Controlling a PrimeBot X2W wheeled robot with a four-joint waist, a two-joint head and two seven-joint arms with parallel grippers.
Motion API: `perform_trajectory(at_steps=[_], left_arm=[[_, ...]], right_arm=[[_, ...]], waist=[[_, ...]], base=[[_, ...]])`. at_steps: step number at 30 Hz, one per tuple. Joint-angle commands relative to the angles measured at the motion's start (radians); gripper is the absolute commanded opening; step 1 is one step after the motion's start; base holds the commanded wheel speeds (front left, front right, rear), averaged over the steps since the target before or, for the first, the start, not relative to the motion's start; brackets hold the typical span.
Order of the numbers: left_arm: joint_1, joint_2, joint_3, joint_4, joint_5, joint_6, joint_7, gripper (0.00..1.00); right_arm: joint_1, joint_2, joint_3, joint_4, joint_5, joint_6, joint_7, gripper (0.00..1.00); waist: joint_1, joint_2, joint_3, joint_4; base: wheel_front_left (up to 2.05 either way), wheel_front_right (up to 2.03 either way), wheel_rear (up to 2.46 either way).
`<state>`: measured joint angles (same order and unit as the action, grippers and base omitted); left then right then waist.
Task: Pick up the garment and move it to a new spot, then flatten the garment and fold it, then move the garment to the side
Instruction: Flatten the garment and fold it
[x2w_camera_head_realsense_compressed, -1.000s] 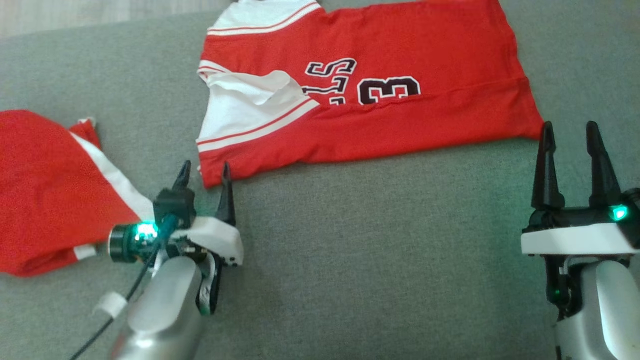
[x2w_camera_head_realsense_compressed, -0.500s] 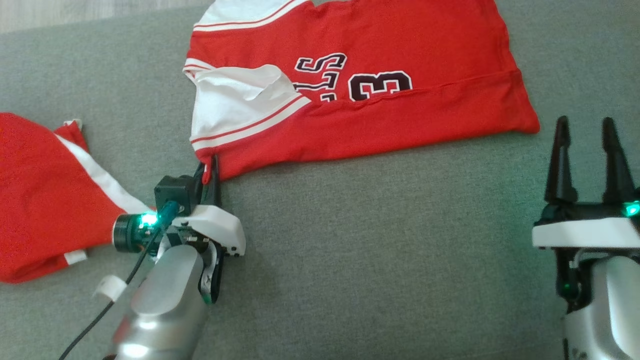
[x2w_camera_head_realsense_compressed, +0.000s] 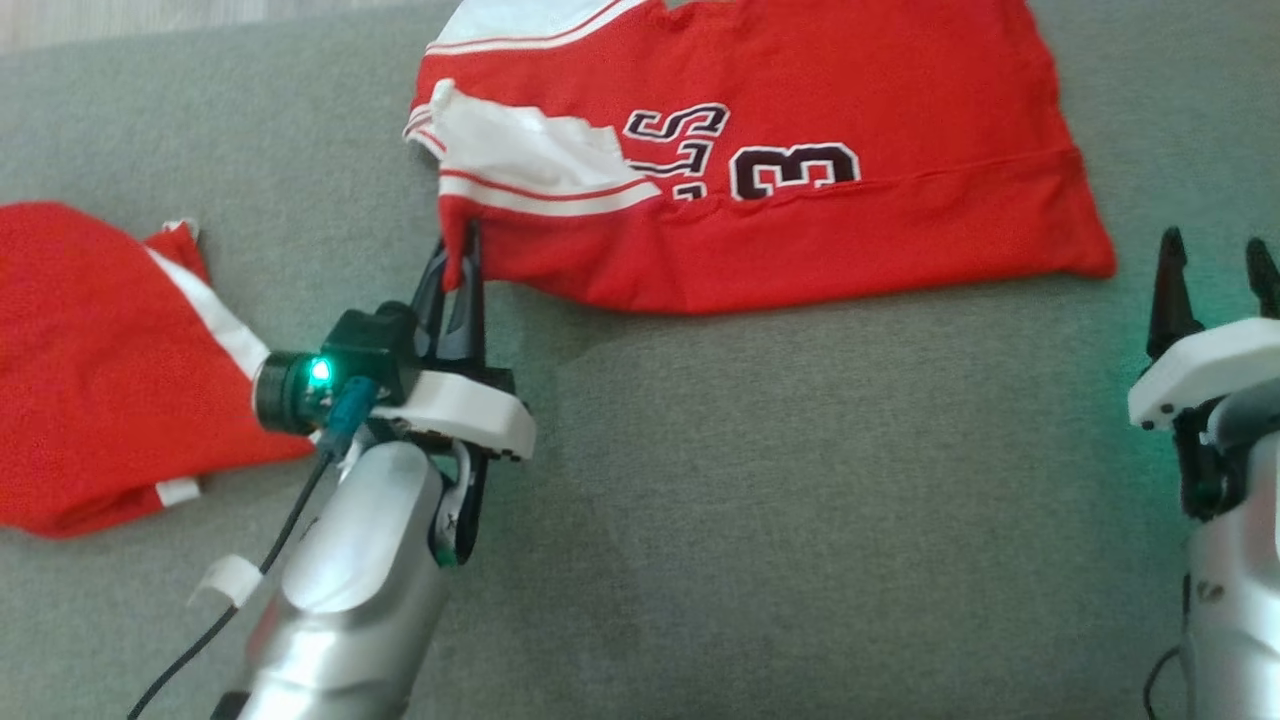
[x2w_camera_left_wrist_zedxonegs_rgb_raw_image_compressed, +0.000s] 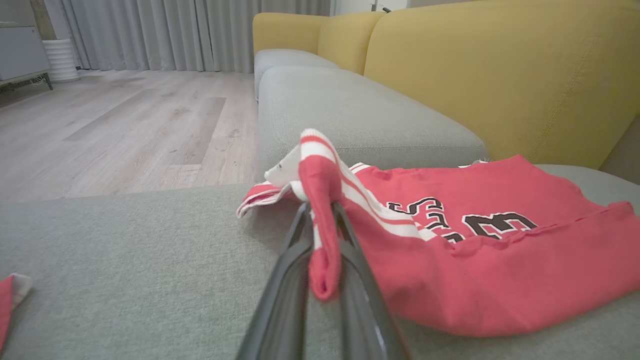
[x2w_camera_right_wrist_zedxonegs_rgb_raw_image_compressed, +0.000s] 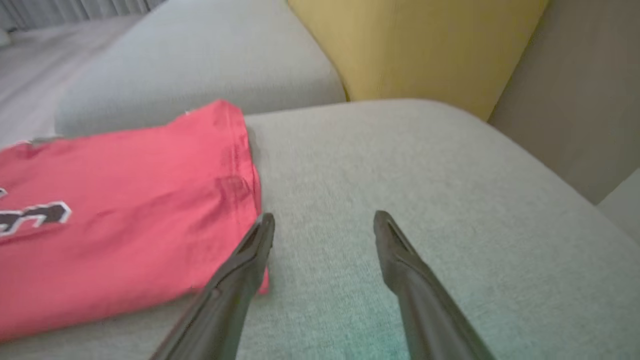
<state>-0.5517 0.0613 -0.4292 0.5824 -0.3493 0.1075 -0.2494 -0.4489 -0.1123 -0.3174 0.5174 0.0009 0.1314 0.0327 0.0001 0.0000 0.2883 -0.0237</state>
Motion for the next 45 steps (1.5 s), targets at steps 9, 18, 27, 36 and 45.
perform_trajectory(at_steps=[9,18,27,36,45], left_arm=[[-0.039,0.005,-0.014,-0.071,0.021,-0.008,-0.012,0.00],[-0.048,0.005,-0.032,-0.064,0.019,-0.006,-0.005,0.00],[-0.041,0.020,-0.036,-0.041,0.012,0.000,0.007,0.00],[0.014,0.036,-0.050,0.007,-0.005,-0.005,0.033,0.00],[0.140,0.078,-0.080,0.026,-0.032,-0.029,0.131,0.00]], right_arm=[[-0.148,-0.029,0.046,0.161,0.009,-0.001,0.067,1.00],[-0.198,-0.065,0.106,0.316,0.003,-0.001,0.121,1.00],[-0.211,-0.095,0.200,0.399,0.091,-0.001,0.141,0.00],[-0.165,-0.176,0.278,0.405,0.143,-0.001,0.085,0.00],[-0.050,-0.235,0.341,0.350,0.221,-0.001,0.128,0.00]], waist=[[-0.0001,0.0000,0.059,0.054],[-0.0001,0.0000,0.073,0.069],[-0.0001,0.0000,0.037,0.053],[-0.0001,0.0000,-0.071,0.033],[-0.0001,0.0000,-0.194,0.026]], base=[[0.00,0.00,0.00],[0.00,0.00,0.00],[0.00,0.00,0.00],[0.00,0.00,0.00],[0.00,0.00,0.00]])
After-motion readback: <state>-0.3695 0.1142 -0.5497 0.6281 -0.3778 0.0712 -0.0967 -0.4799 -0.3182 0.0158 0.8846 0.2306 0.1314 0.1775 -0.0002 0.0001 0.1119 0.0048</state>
